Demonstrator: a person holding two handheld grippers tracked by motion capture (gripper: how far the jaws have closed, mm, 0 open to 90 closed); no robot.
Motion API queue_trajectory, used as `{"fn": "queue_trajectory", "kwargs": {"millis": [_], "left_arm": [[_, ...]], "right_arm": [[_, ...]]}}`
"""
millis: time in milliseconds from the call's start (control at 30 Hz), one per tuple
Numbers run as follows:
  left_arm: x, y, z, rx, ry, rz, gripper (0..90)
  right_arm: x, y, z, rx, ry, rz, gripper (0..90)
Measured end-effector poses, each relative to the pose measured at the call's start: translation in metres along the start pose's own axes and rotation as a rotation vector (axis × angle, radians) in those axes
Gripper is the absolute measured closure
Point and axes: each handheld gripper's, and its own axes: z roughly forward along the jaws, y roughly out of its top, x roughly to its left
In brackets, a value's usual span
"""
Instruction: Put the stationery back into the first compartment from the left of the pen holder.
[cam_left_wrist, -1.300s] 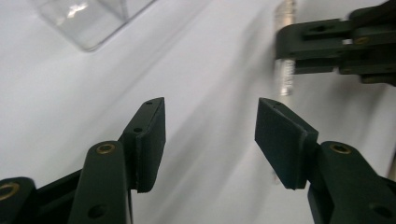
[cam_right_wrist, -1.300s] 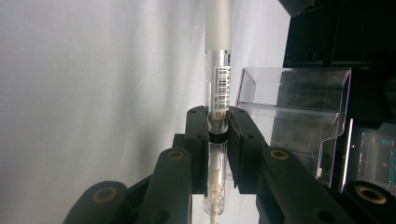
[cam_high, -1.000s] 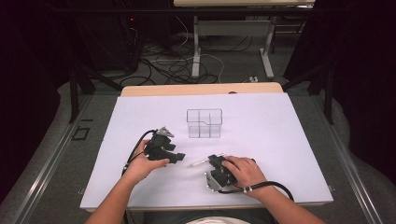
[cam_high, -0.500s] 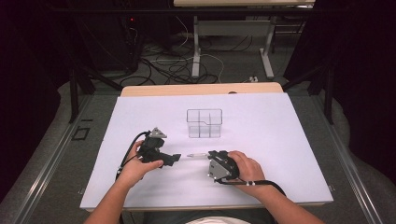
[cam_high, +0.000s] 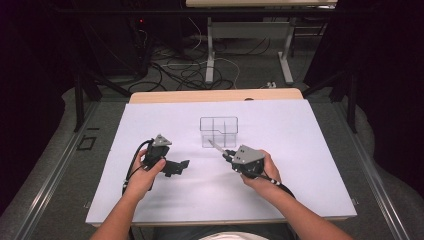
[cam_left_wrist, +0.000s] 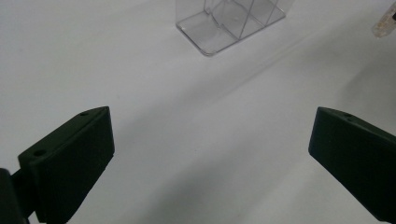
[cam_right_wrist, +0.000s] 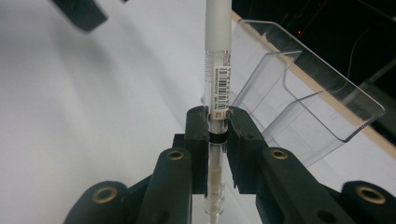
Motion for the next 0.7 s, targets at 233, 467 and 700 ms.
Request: {"fn": "queue_trajectory", "kwargs": {"millis": [233,467,700], "left_arm": [[0.001,-0.002,0.000,-0.015,0.026,0.001,0.1],[0.002,-0.002,0.000,-0.019,0.037,-0.007,0.1],[0.002,-0.004,0.001,-0.007,0.036,-0.005,0.1]], "right_arm": [[-0.019,0.011,0.008,-0.073,0.019,0.250,79.7],[-0.028,0.030,0.017,-0.095,0.040,0.307,79.6],[-0.036,0.045,0.024,-0.116,0.037,0.339,79.7]]}}
